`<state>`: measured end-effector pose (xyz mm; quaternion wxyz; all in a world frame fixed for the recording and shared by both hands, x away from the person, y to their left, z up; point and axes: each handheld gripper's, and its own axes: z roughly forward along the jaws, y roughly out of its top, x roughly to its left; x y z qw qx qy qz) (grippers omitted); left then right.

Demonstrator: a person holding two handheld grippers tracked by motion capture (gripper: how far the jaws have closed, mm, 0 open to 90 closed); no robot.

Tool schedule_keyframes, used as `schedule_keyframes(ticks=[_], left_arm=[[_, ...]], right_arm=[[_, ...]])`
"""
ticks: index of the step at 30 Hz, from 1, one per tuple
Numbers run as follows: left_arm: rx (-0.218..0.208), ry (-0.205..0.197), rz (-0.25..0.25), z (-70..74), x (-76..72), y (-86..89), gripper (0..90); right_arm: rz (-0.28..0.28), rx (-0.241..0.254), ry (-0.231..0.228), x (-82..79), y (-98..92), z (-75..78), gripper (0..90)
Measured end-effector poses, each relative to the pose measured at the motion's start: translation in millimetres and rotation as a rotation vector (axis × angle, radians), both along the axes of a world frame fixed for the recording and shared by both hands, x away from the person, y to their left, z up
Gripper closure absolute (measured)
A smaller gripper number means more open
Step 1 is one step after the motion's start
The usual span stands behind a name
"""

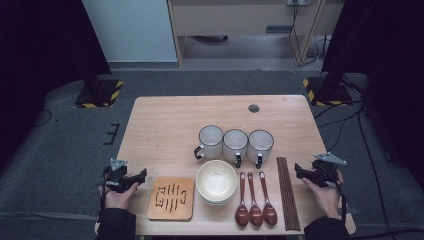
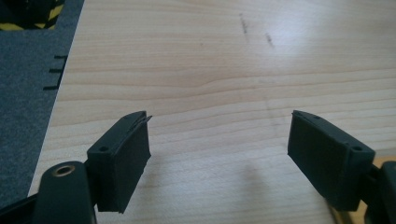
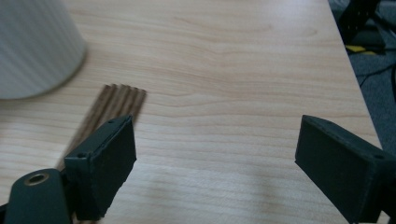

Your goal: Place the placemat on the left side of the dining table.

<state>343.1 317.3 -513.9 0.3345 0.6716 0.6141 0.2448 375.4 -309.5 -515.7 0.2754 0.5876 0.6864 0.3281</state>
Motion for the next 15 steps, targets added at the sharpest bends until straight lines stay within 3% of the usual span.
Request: schedule_keyframes(ticks=[9,15], left_arm=[[-0.045,-0.041,-0.012,10.3,-17.8,-5.8,18.3],[-0.041,-0.043,-0.037,12.3,-26.4,-13.0,17.7]], right_arm=[[0.024,0.016,-0.028,-20.2,13.4,17.6,10.8],[0.040,0.001,-0.041,-30.1,26.3,25.1,10.0]])
